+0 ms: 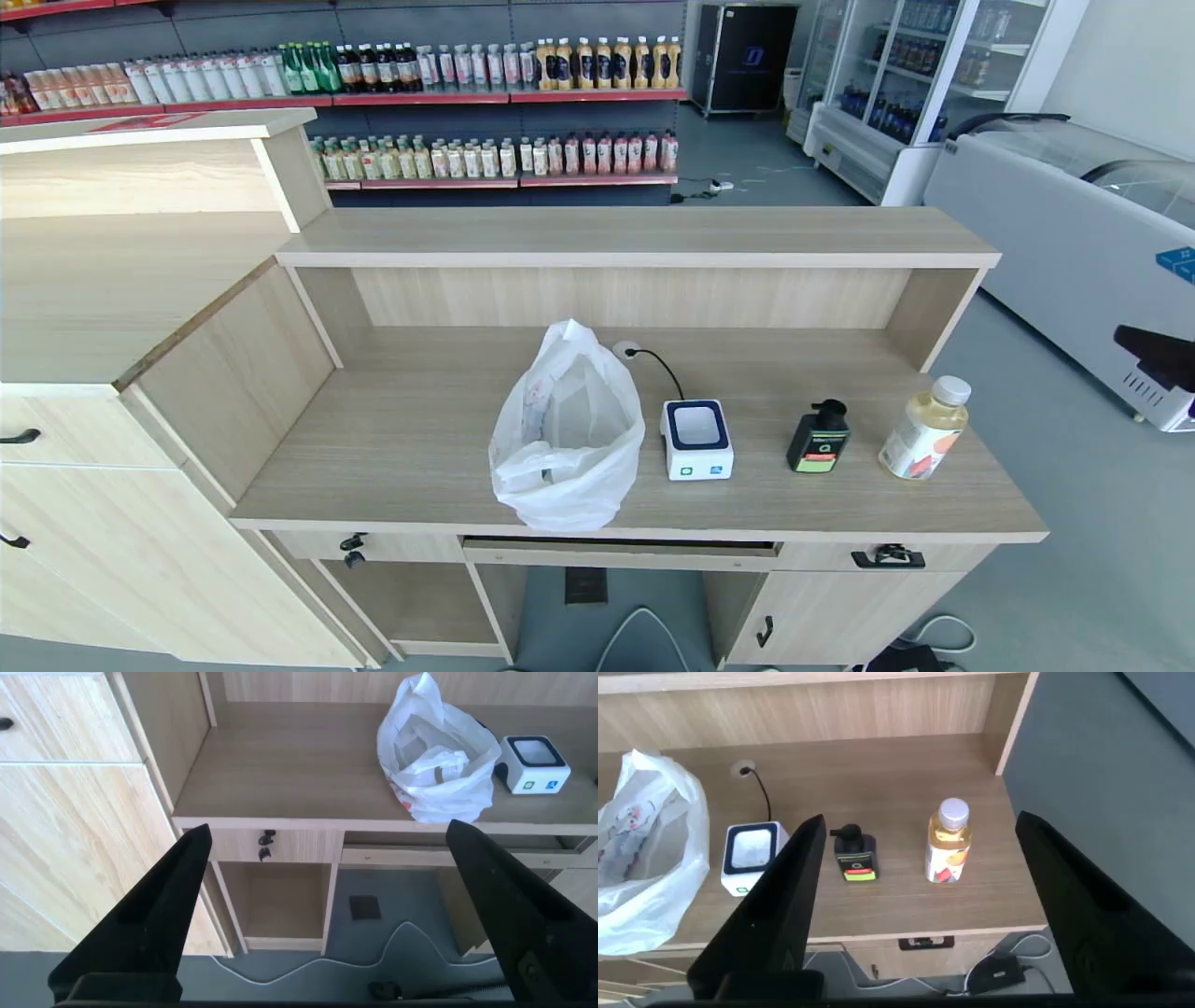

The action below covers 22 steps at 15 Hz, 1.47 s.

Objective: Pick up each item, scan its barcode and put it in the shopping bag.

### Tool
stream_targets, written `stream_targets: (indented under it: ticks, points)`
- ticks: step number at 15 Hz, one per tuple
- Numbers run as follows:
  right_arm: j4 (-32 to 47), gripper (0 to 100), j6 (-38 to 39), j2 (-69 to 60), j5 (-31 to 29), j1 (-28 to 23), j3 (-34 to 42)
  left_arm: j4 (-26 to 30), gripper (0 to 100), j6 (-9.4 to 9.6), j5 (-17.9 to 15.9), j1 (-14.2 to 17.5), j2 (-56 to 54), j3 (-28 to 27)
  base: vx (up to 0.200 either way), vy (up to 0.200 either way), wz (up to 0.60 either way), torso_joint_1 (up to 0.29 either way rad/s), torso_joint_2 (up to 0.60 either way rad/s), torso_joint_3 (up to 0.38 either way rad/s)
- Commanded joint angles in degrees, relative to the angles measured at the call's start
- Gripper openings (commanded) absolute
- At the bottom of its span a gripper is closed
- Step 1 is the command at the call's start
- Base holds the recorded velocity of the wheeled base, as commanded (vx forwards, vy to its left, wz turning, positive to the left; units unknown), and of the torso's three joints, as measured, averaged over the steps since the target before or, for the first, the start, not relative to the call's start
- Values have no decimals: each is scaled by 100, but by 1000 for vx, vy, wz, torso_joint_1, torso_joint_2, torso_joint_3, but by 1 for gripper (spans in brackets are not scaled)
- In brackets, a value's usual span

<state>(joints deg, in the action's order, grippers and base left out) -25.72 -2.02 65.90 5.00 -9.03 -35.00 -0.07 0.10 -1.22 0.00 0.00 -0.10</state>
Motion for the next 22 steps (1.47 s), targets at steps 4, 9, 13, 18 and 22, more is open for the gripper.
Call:
stream_targets:
  ticks: [4, 9, 13, 18, 22]
  points:
    - [-3747, 100, -1951, 4203, 1961, -1109, 450, -1, 100, -1, -1, 0, 0, 1, 0, 0, 0, 0, 0, 0]
    - [-3668, 100, -2100, 4809, 2172, -934, 292, -1, 100, -1, -1, 0, 0, 1, 0, 0, 0, 0, 0, 0]
    - [-3686, 100, -2601, 5460, 2796, -802, 46, -1, 100, -1, -1, 0, 0, 1, 0, 0, 0, 0, 0, 0]
    - [-3712, 100, -2997, 6084, 3253, -793, -622, -1, 100, -1, -1, 0, 0, 1, 0, 0, 0, 0, 0, 0]
    - [-3747, 100, -3014, 6400, 3675, -731, -974, -1, 100, -1, -1, 0, 0, 1, 0, 0, 0, 0, 0, 0]
